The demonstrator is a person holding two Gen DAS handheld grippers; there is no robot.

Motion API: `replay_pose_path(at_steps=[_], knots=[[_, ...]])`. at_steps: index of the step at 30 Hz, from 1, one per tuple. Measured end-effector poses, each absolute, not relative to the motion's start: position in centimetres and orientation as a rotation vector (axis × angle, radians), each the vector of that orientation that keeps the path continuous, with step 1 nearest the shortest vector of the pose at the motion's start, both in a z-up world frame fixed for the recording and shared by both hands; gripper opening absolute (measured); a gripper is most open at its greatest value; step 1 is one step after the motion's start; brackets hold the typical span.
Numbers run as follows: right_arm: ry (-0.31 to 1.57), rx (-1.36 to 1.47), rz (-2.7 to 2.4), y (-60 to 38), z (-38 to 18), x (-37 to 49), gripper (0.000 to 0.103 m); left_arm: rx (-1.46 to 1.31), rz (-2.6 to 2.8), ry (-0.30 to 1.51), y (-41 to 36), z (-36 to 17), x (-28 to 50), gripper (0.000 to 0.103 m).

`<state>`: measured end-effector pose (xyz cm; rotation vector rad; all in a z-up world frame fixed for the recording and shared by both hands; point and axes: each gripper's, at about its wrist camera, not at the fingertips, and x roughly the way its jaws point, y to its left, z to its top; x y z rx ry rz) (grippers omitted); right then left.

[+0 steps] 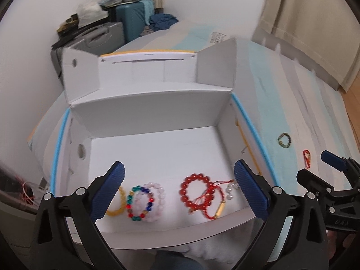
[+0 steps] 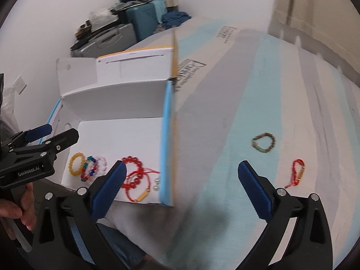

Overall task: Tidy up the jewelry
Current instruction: 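Move both open tools back over the wooden bead and red cord bracelets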

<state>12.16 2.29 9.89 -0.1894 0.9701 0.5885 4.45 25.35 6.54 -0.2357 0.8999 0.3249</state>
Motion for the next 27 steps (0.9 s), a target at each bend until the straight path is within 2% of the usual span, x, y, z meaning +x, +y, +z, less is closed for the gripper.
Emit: replay_pose_path(at_steps=[27], knots=[[0.993, -0.077, 0.316, -12.8, 9.4, 18.9, 0.095, -0.109, 0.091, 0.907, 11.4, 6.6, 14.6, 0.097]])
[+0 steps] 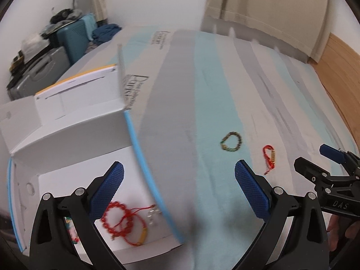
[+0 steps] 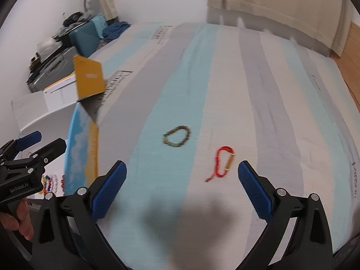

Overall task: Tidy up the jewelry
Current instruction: 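Move both open tools back over the wooden bead and red cord bracelets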

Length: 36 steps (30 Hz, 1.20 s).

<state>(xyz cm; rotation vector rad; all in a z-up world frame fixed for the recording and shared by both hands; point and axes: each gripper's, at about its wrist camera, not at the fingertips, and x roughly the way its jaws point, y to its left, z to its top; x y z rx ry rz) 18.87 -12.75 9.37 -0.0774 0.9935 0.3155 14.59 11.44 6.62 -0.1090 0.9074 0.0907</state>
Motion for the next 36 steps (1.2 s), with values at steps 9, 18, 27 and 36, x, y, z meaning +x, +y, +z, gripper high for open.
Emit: replay_pose_path(at_steps=[9, 18, 27, 36], knots=[[1.029, -0.054, 0.238, -17.2, 6.6, 21.3, 0.095, -0.075, 0.024, 0.934, 7.0, 4.0, 19.1, 0.097], [1.097, -0.046, 0.193, -19.9, 1.7, 24.5, 0.095, -0.067, -0.026, 0.983, 4.2, -0.6, 23.4, 0.097], [1.162, -0.081, 0.188, -19.5, -3.0, 26.9, 0.095, -0.068, -0.074, 0.999, 2.7, -4.5, 26.8, 0.097], [1.197, -0.089, 0.191, -19.3, -6.0, 28.4, 0.095, -0.052, -0.071, 1.034, 2.1, -7.8, 29.8, 0.097]])
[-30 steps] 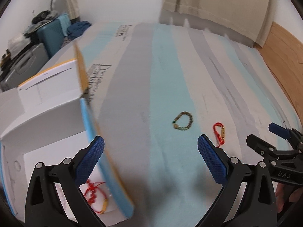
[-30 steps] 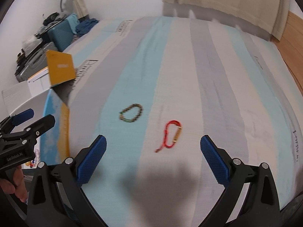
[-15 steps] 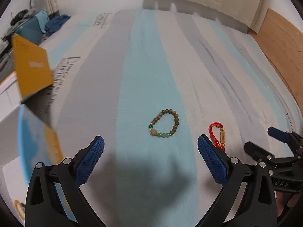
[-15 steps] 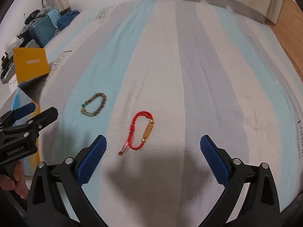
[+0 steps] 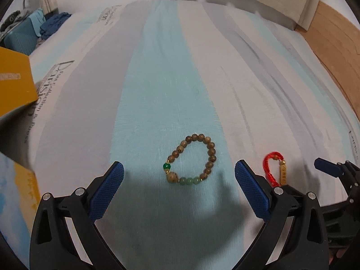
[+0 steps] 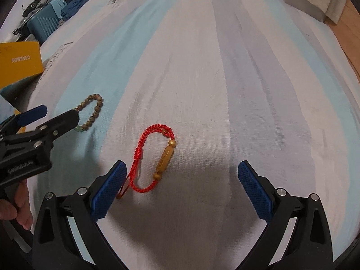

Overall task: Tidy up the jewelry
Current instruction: 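Move both open tools back over the wooden bead and red cord bracelets, then grasp the brown wooden bead bracelet with the left tool while the right tool grasps the red cord bracelet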

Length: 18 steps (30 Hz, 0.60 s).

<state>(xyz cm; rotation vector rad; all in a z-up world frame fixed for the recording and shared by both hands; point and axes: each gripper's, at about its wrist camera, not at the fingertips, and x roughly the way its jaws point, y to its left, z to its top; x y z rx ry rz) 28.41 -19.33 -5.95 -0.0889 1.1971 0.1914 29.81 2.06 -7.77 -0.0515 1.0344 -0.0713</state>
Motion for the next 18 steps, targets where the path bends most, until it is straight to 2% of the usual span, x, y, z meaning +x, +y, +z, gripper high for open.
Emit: replay_pose_path(at_steps=[5, 9, 15, 18], knots=[[1.205, -0.090, 0.192, -19.0, -6.8, 29.2, 0.094, -0.023, -0.062, 1.043, 1.7, -9.0, 31.0, 0.097], [1.217, -0.098, 0.211, -18.4, -7.4, 29.7, 0.086, -0.030, -0.054, 1.052, 1.9, -9.7, 31.6, 0.097], [1.228, -0.087, 0.220, -18.2, -8.0, 30.1, 0.080, -0.011, -0.056, 1.067, 1.6, -10.9, 31.9, 0.096], [1.230, -0.083, 0.223, -18.3, -8.1, 30.1, 0.073, -0.010, -0.052, 1.062, 1.5, -11.0, 32.0, 0.090]])
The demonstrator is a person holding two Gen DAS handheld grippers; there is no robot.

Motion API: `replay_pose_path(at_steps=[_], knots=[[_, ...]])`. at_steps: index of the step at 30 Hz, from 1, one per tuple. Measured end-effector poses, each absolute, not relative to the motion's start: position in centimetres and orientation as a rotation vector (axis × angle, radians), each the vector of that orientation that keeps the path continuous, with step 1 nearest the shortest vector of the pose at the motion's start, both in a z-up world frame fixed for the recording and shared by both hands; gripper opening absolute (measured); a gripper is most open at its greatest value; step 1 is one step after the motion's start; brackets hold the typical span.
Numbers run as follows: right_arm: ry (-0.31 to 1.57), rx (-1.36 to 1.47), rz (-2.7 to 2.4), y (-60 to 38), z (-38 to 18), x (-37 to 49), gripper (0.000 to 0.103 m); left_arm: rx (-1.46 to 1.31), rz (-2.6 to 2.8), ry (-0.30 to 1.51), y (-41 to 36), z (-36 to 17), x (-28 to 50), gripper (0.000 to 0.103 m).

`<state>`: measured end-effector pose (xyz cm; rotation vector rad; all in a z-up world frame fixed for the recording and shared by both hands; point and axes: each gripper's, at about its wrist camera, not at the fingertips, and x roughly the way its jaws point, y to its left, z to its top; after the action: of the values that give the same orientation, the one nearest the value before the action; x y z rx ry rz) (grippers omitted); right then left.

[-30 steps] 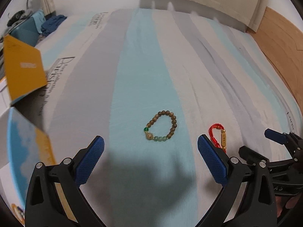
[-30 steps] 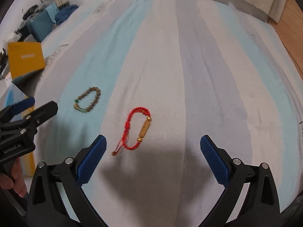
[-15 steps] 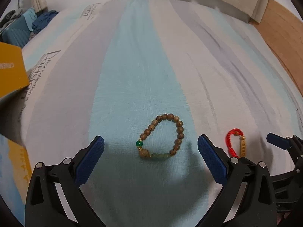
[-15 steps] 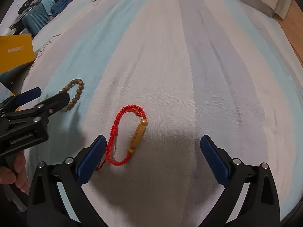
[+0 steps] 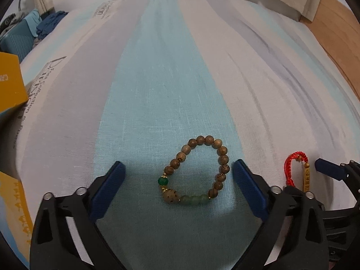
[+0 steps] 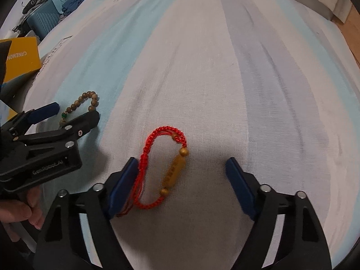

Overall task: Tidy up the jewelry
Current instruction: 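Grasp the brown wooden bead bracelet with the left tool while the right tool grasps the red cord bracelet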

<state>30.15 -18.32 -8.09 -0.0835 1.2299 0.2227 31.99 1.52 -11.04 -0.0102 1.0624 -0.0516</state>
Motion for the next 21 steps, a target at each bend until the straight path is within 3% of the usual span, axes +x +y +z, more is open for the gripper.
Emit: replay_pose_path(at_steps=[6, 12, 14, 17, 21], knots=[[1.241, -0.067, 0.252, -18.2, -7.7, 30.1, 0.043, -0.006, -0.049, 1.060, 1.1, -10.9, 31.6, 0.059], [1.254, -0.049, 0.254, -18.1, -7.5, 30.0, 0.025, -0.001, -0.047, 1.076, 1.4, -10.6, 31.7, 0.035], [1.261, -0.035, 0.257, -18.3, -7.3, 29.9, 0.019, -0.001, -0.053, 1.089, 1.4, -10.4, 31.7, 0.018], [1.271, -0.017, 0.263, -18.4, -7.1, 29.9, 0.012, -0.010, -0.070, 1.106, 1.4, -10.1, 31.7, 0.014], [1.268, -0.005, 0.264, -18.7, -6.4, 29.5, 0.012, -0.015, -0.081, 1.099, 1.6, -9.3, 31.4, 0.014]])
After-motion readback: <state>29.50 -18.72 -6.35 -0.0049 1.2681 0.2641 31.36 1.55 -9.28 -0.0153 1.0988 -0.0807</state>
